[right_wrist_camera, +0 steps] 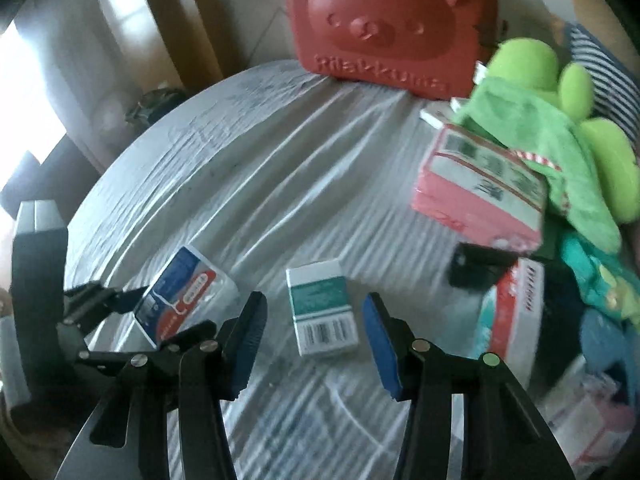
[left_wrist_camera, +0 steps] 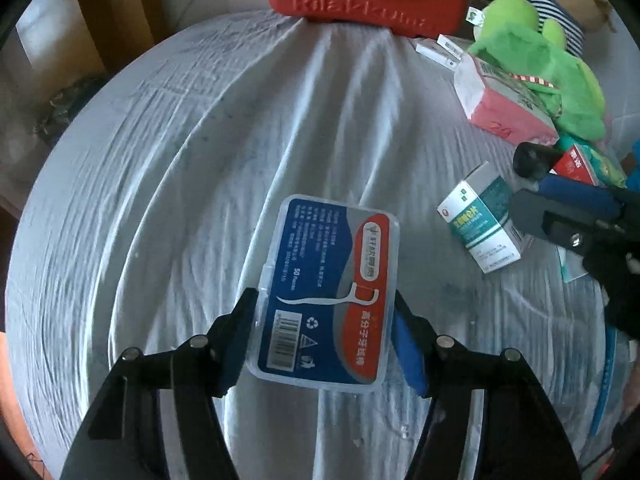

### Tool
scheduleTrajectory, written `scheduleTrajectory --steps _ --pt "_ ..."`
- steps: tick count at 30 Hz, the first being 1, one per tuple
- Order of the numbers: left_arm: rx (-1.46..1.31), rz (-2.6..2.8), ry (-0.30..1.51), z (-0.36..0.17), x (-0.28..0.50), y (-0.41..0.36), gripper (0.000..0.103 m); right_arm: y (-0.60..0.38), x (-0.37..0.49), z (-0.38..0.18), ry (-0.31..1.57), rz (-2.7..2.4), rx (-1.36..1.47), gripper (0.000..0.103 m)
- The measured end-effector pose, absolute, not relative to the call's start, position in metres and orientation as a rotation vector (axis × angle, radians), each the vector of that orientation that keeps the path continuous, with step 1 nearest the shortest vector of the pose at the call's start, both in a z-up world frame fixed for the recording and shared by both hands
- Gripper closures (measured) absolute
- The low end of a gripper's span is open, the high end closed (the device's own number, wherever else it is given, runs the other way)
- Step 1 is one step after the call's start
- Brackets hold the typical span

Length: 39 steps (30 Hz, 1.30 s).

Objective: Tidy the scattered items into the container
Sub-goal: 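Move both tools back over the table toward the small boxes, then grasp the blue-and-red floss box with left tool while right tool grasps green-and-white box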

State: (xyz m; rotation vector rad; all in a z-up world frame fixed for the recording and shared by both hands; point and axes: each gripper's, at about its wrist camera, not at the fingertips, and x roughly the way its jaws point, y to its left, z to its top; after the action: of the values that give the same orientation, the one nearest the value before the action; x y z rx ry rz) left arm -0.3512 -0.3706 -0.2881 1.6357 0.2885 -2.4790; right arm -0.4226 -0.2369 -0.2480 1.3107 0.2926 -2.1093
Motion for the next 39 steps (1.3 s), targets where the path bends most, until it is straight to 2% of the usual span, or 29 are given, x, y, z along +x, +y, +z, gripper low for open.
scheduleTrajectory --steps 7,8,9,11,15,16,18,20,22,25,26,27,28,33,39 --pt "1.622 -2.464 0.239 -0.293 -0.352 -0.371 0.039 -0.239 -0.429 -0.261 0.361 -2.132 1.32 0.051" --pt "1.621 -2.465 0.242 -0.293 -0.352 -0.372 0.039 -0.239 -0.427 -0.257 0.361 -2.141 1.291 0.045" --pt "1.62 -2.464 0.241 -0.294 -0.353 -0.372 0.038 -0.239 -0.424 -0.253 0.359 -2.152 1.258 0.032" --pt "1.62 -2.46 0.234 -0.296 -0.356 -0.37 0.036 -0.24 -0.43 -0.259 0.368 -2.161 1.285 0.017" --pt "1.623 -2.476 0.21 -0.3 -0.36 -0.363 0.021 -0.238 -0.433 -0.276 0.345 -2.136 1.326 0.017" --pt "1.62 -2.477 0.21 -0.301 -0.36 -0.362 0.018 -0.237 -0.433 -0.28 0.34 -2.134 1.337 0.019" --pt "1.613 -2.477 0.217 -0.301 -0.36 -0.361 0.016 -0.236 -0.434 -0.289 0.319 -2.122 1.364 0.045" --pt "1.618 -2.48 0.212 -0.303 -0.362 -0.36 0.012 -0.233 -0.433 -0.289 0.322 -2.143 1.346 0.05" --pt "1.635 -2.48 0.206 -0.304 -0.364 -0.358 0.006 -0.232 -0.435 -0.289 0.295 -2.138 1.35 0.05" --pt "1.627 -2.472 0.218 -0.303 -0.364 -0.359 0.008 -0.233 -0.436 -0.289 0.281 -2.138 1.35 0.049" --pt "1.611 -2.465 0.22 -0.302 -0.362 -0.36 0.013 -0.234 -0.435 -0.289 0.29 -2.143 1.348 0.05" --pt "1.594 -2.462 0.221 -0.3 -0.36 -0.361 0.028 -0.235 -0.435 -0.289 0.298 -2.149 1.345 0.055" --pt "1.582 -2.457 0.229 -0.297 -0.358 -0.364 0.039 -0.236 -0.433 -0.288 0.297 -2.145 1.345 0.063" --pt "1.568 -2.442 0.219 -0.289 -0.345 -0.366 0.04 -0.238 -0.423 -0.279 0.29 -2.13 1.336 0.063" --pt "1.486 -2.489 0.226 -0.257 -0.317 -0.357 0.041 -0.229 -0.392 -0.241 0.289 -2.164 1.263 0.063"
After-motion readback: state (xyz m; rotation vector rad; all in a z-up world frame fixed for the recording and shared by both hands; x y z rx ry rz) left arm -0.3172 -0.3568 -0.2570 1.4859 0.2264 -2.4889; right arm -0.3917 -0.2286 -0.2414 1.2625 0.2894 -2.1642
